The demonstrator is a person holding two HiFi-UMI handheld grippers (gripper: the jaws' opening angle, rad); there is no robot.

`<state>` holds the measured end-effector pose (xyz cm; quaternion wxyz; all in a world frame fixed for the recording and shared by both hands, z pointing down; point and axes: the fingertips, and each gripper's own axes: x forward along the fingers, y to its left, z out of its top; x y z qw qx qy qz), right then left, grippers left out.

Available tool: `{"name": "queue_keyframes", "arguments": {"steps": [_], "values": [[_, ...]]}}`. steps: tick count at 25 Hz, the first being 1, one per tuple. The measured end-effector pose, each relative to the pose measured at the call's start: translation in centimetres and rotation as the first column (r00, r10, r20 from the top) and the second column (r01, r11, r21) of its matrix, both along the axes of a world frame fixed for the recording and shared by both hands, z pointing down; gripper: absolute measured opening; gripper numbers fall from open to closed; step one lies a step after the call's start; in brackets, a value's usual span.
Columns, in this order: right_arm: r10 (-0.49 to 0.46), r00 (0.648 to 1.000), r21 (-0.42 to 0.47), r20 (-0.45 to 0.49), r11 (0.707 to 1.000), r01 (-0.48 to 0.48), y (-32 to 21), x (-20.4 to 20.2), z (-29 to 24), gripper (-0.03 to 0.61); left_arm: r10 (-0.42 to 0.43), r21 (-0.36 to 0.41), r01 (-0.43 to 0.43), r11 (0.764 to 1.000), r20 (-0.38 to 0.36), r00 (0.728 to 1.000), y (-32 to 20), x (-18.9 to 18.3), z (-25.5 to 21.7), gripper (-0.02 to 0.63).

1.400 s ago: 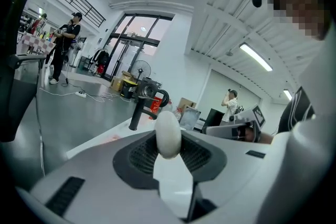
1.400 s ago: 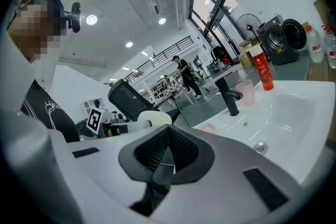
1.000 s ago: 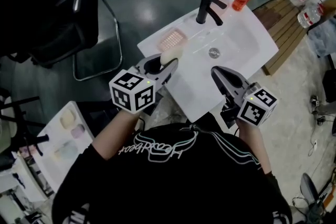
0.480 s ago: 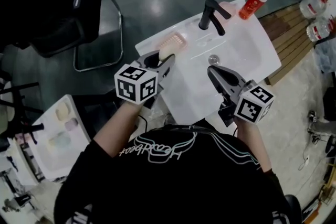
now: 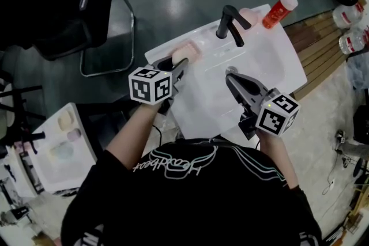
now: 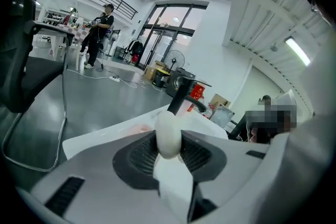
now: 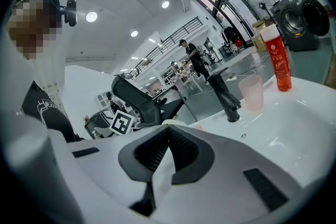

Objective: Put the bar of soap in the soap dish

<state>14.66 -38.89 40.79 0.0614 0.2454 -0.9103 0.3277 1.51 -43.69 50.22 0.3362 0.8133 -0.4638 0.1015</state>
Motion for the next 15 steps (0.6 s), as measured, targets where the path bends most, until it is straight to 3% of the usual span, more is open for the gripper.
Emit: {"name": "queue_keyframes", "arguments": {"steps": [15], "values": [[-0.015,1.0,-0.026,-0.027,1.0,0.014,-1.9,1.8,1.2,0.026,-0.113,-0.111,0.105,0.988,-0.061,0.992,-2.8,0.7,3.6,0.13]]}}
